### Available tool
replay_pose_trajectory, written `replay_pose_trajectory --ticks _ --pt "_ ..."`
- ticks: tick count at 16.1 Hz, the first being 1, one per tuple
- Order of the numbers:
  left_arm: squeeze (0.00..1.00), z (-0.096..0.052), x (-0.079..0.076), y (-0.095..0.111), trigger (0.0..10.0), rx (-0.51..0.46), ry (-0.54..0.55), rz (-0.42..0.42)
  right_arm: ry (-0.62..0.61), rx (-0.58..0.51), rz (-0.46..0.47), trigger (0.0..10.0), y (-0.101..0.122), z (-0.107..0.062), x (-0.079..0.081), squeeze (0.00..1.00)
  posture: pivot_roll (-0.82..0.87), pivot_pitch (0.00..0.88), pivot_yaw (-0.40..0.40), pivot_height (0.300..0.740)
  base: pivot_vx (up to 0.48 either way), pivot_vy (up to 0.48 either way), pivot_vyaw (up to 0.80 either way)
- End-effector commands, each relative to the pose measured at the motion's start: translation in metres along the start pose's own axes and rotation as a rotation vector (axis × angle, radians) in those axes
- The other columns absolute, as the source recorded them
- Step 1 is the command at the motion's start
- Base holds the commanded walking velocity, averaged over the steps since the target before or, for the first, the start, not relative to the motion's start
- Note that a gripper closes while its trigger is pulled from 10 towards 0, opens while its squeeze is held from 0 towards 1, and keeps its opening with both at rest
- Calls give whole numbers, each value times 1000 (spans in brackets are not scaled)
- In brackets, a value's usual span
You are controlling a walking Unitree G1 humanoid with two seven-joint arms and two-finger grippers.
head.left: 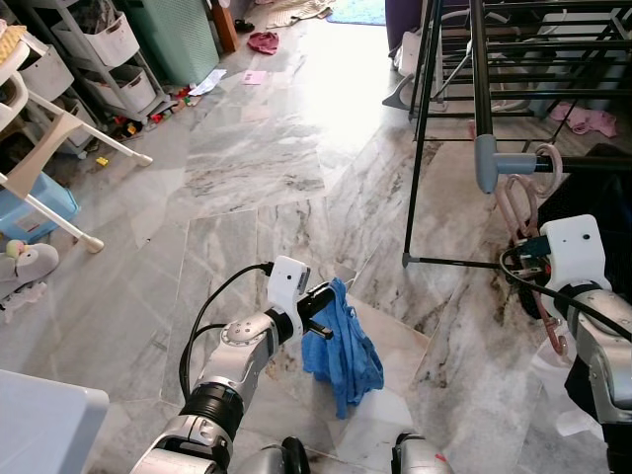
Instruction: Hang hanger
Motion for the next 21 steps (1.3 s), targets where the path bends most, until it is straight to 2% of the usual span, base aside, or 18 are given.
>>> replay_pose_trajectory --ticks 1,2,3,4,6,8,9,13,14,15,18,19,21 --pt "0 -3 5 -3 10000 12 11 11 -19 -30 16 0 5 0 0 0 -275 174 146 740 0 0 0" --pt "0 -4 5 -3 10000 10 15 15 -23 -40 16 0 6 0 2 0 -275 174 146 740 0 0 0" --pt "0 -4 7 -3 10000 2 25 15 -30 -59 16 2275 7 -1 4 0 -274 175 142 740 0 0 0" --pt "0 -5 11 6 10000 -59 64 22 -70 -138 38 10000 15 -3 7 0 -274 176 138 740 0 0 0" --pt "0 -6 15 18 10000 -127 96 20 -136 -231 86 10000 23 -8 12 0 -274 176 137 740 0 0 0" --pt "0 -6 16 21 10000 -152 115 20 -165 -278 123 10000 23 -13 20 0 -272 179 128 740 0 0 0" --pt "0 -8 18 20 10000 -155 137 38 -182 -304 144 10000 15 -20 33 0 -272 180 129 740 0 0 0" --pt "0 -12 24 13 10000 -119 194 57 -186 -282 177 10000 -12 -28 57 0 -269 184 132 740 0 0 0" --pt "0 -12 24 13 10000 -119 194 57 -186 -282 177 10000 -12 -28 57 0 -269 184 132 740 0 0 0" --pt "0 -17 31 7 10000 -95 229 72 -188 -229 180 10000 -43 -34 72 0 -252 197 126 740 0 0 0" --pt "0 -24 40 0 10000 -53 308 110 -174 -151 192 10000 -72 -37 81 0 -216 198 123 740 0 0 0" --pt "0 -32 47 -12 10000 -3 371 131 -175 -81 194 10000 -94 -38 82 0 -208 199 111 740 0 0 0" --pt "0 -39 50 -21 10000 13 384 140 -168 -48 209 10000 -107 -39 84 0 -203 192 104 740 0 0 0"
Point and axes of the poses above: a point about 5 cm out from each wrist's last joint towards the gripper, its own z axis pointing out of the wrist towards the gripper, its own y axis along the axis of the wrist's last joint, x = y × z, the point moved 1 cm from there along z, pointing out of the wrist towards the gripper, and after that the axes turned 8 degrees about z, right-handed, at the moved point
